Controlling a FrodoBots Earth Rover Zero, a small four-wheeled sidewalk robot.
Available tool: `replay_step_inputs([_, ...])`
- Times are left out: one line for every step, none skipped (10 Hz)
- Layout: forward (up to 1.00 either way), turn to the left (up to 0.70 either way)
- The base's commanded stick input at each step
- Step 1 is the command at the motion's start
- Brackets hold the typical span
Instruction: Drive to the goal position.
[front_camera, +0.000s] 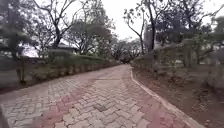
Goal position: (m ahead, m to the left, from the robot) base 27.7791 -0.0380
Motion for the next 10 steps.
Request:
replay_step_inputs([0.70,0.02])
replay_step_inputs([0.70,0.02])
replay_step_inputs([0.70,0.02])
replay_step_inputs([0.70,0.02])
replay_step_inputs([0.70,0.02])
replay_step_inputs([0.70,0.02])
replay_step_inputs([0.70,0.02])
replay_step_inputs([0.70,0.02])
replay_step_inputs([0.70,0.02])
replay_step_inputs([0.70,0.03])
